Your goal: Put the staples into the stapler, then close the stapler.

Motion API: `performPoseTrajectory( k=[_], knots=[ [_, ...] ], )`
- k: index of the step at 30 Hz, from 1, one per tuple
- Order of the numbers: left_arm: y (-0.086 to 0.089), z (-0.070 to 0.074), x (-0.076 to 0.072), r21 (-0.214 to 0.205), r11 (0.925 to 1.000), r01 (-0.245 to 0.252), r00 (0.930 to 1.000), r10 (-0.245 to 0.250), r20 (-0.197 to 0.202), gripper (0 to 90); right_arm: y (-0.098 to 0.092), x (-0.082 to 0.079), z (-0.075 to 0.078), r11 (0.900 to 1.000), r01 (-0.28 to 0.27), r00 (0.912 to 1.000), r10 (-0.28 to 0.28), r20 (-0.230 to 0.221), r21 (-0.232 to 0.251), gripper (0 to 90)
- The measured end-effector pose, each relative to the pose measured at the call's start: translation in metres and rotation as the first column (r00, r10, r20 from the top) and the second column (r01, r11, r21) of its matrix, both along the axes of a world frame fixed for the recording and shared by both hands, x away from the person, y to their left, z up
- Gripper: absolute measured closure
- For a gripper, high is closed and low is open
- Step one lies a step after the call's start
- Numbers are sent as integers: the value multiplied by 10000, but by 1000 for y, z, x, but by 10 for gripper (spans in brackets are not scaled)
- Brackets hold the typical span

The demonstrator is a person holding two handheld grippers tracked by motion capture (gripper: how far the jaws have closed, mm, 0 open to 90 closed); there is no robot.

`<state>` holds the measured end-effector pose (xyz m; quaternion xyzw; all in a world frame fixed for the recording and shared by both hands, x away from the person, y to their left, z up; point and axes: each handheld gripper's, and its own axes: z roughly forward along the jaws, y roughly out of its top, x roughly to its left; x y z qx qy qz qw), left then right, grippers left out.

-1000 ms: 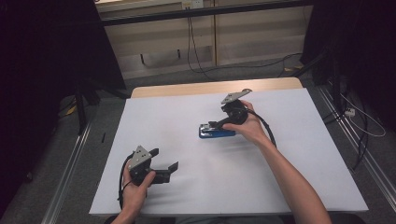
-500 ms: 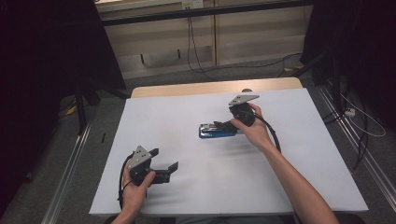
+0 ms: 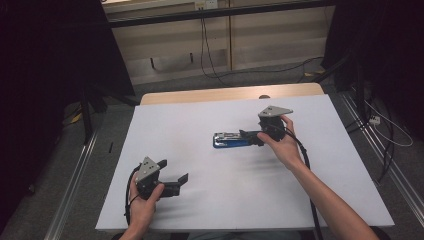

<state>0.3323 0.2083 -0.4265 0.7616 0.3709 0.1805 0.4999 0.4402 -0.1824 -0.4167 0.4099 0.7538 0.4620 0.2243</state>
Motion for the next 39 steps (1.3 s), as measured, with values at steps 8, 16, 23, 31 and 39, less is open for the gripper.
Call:
performPoseTrajectory(
  k=[8,16,23,31,39],
  knots=[
    [-2,-1,1,210,9997,78,10000,-77,-60,53,-14,-21,-3,9988,493,9981,-492,366,-8,49],
    [-2,0,1,118,9999,-20,10000,21,-50,53,-32,-40,-5,9947,1004,9937,-1013,484,210,48],
    [0,-1,1,104,9998,-161,9997,162,-159,50,-48,-55,0,9921,1147,9908,-1179,671,504,38],
    [1,0,2,184,9997,-150,9998,152,-121,49,-65,-66,-8,9872,1291,9907,-1324,301,933,36],
    [3,-2,3,403,9988,-275,9996,274,29,47,-68,-72,-8,9855,1444,9893,-1456,74,891,72]
  ],
)
